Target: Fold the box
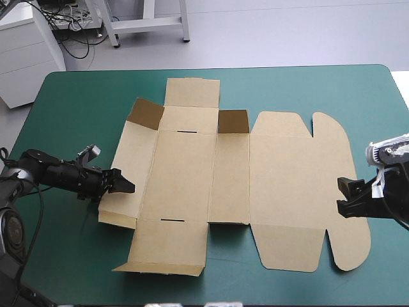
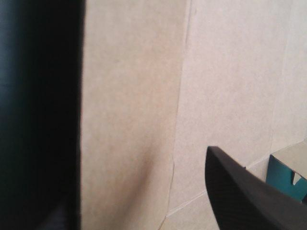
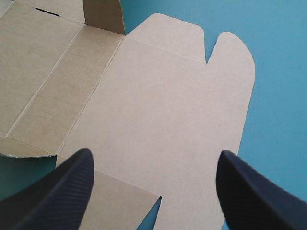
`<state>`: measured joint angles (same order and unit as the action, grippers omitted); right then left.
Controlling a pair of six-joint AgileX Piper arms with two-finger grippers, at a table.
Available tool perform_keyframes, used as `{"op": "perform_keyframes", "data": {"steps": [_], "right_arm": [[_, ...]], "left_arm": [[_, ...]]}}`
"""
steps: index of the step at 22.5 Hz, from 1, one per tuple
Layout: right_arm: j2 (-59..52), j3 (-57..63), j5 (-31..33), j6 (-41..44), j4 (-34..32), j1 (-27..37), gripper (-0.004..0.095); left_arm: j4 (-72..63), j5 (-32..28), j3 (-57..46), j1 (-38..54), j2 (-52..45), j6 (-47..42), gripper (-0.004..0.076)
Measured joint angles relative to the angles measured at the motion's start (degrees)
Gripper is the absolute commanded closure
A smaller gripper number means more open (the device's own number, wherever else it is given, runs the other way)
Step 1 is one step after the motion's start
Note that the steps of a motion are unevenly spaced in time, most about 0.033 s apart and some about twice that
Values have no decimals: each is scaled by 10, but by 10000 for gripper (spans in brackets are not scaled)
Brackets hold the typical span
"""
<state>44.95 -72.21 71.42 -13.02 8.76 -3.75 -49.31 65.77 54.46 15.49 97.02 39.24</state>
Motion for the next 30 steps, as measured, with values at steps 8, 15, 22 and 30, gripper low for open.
{"op": "perform_keyframes", "data": {"steps": [8,15,22,30], "right_arm": [[0,0,0,-2,0,0,255],[0,0,0,-3,0,0,255],[0,0,0,-3,0,0,255],[0,0,0,-3,0,0,255]], "left_arm": [[-4,18,18,-12,1,2,656],[-7,22,52,-13,1,3,756],[40,16,84,-86,4,38,756],[148,19,228,-151,5,44,755]]}}
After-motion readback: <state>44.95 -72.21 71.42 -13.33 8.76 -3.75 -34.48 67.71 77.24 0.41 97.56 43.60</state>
